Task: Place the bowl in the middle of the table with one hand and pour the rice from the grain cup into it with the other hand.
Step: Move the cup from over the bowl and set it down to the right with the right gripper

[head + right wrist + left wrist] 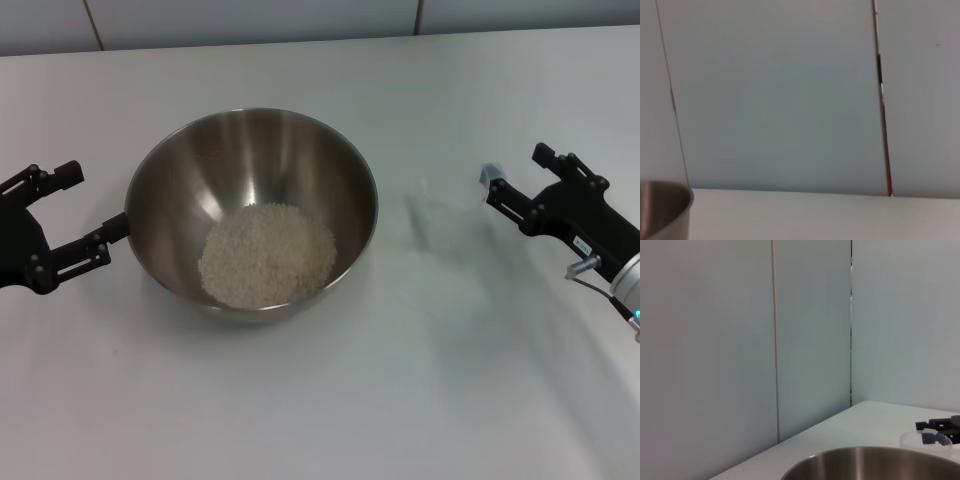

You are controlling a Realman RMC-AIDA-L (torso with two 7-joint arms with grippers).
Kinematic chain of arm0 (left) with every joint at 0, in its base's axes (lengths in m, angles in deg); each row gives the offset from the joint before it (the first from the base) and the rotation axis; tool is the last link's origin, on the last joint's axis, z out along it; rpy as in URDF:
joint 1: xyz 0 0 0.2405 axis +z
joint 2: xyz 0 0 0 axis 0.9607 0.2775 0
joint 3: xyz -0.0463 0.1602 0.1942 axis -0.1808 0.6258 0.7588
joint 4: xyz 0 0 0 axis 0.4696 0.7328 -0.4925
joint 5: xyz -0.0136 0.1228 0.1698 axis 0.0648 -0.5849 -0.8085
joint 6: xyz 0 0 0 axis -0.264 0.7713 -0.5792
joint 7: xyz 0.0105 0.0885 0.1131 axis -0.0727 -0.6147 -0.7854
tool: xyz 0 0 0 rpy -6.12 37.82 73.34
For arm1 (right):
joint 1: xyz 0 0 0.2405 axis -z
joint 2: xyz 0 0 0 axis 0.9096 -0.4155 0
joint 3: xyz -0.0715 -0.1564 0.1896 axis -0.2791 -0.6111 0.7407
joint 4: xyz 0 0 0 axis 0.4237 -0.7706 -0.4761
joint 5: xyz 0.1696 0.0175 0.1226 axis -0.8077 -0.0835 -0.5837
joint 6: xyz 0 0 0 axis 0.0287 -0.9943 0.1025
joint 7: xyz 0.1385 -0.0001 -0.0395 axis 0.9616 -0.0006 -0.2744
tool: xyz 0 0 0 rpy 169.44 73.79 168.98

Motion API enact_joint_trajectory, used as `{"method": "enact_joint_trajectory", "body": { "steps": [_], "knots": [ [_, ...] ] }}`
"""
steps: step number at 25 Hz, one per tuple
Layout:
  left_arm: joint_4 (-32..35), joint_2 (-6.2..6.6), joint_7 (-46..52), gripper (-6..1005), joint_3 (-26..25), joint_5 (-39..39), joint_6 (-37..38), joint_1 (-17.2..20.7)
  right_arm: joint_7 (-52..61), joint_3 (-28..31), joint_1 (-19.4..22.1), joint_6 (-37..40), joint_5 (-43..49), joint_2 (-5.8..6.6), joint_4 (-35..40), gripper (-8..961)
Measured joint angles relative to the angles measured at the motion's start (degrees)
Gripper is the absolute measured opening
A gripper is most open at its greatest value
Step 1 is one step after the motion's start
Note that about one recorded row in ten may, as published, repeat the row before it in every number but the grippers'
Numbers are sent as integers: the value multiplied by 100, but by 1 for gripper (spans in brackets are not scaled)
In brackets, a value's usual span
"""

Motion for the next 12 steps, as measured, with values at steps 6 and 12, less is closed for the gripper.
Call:
{"method": "enact_joint_trajectory", "body": {
  "steps": [6,12],
  "knots": [
    [0,-6,21,814,33,-7,0,-64,0,-25,71,-229,5,-17,0,796],
    [0,-11,31,814,42,-21,8,-106,-2,-354,113,-392,10,-23,-47,796]
  ]
}}
